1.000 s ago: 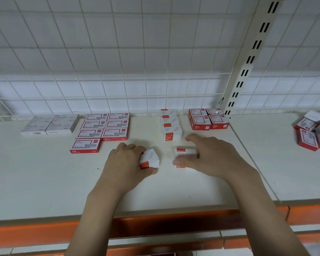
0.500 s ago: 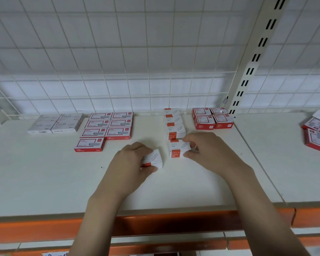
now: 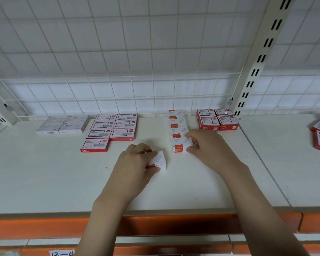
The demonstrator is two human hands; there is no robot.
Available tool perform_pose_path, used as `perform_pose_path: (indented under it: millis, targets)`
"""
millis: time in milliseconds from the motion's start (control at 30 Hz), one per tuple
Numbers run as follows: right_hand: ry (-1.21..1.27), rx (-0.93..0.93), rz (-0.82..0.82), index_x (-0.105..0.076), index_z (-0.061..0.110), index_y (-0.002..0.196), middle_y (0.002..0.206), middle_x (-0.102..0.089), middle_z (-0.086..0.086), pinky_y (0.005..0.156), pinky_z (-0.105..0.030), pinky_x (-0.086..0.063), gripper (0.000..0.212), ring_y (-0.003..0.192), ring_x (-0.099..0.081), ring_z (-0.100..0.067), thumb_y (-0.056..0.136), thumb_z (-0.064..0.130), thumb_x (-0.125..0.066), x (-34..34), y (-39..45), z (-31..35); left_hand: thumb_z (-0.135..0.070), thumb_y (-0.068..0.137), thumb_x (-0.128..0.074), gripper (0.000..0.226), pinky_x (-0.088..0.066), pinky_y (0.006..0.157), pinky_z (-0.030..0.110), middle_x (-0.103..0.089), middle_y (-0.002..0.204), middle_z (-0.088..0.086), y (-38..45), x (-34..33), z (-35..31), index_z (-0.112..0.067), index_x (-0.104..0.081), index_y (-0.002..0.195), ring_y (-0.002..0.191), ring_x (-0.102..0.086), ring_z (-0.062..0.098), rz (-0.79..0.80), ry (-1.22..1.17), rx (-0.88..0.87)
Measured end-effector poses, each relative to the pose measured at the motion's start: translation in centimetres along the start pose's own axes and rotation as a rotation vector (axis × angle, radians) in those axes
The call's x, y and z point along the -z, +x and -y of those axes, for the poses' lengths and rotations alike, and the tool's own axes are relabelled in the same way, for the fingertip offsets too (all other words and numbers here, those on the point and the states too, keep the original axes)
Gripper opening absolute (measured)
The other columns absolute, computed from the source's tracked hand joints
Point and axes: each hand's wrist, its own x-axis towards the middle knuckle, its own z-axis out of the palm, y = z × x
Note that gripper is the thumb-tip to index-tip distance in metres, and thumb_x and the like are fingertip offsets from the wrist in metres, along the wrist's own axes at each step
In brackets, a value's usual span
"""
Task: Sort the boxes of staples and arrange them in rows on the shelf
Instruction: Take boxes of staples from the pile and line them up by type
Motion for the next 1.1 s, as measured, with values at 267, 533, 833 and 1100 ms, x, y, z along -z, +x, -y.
perform_pose_path:
  millis: [267, 533, 833, 1100]
  targets:
    - [0.031, 0.011, -0.007, -0.052, 0.02, 0.127, 0.107, -0.058, 0.004, 0.078, -0.025, -0.042, 0.042, 0.088, -0.051, -0.011, 0.086, 0.025, -0.063, 0.3, -0.3, -0.3, -0.033, 0.065, -0.066, 0.037, -0.053, 0.063, 0.043, -0.066, 0.093, 0.003, 0.3, -0.4, -1.1, -0.014, -0.072, 0.096, 0.077, -0.061, 0.028, 0.023, 0.012, -0.052]
    - [0.034, -0.053, -0.084, -0.051, 0.023, 0.126, 0.101, -0.061, 0.004, 0.079, -0.027, -0.044, 0.037, 0.081, -0.049, -0.008, 0.09, 0.027, -0.057, 1.8, -2.6, -2.9, -0.036, 0.063, -0.066, 0.034, -0.048, 0.061, 0.038, -0.068, 0.095, 0.001, 2.4, -2.2, -4.5, -0.018, -0.074, 0.091, 0.08, -0.062, 0.028, 0.038, 0.043, -0.16]
    - [0.03, -0.08, -0.072, -0.051, 0.023, 0.125, 0.104, -0.062, 0.004, 0.078, -0.025, -0.043, 0.033, 0.083, -0.052, -0.009, 0.092, 0.027, -0.054, 2.2, -4.1, -3.9, -0.022, 0.061, -0.085, 0.034, -0.049, 0.065, 0.041, -0.067, 0.101, 0.007, 3.8, -2.8, -4.7, -0.012, -0.072, 0.091, 0.088, -0.063, 0.033, 0.077, 0.081, -0.175]
    - [-0.025, -0.116, -0.074, -0.05, 0.02, 0.127, 0.114, -0.058, 0.003, 0.08, -0.02, -0.035, 0.035, 0.103, -0.053, -0.013, 0.093, 0.027, -0.052, 2.9, -5.0, -4.4, -0.026, 0.069, -0.077, 0.032, -0.049, 0.071, 0.042, -0.067, 0.103, 0.007, 4.3, -2.9, -4.5, -0.011, -0.07, 0.098, 0.089, -0.063, 0.033, 0.114, 0.091, -0.175]
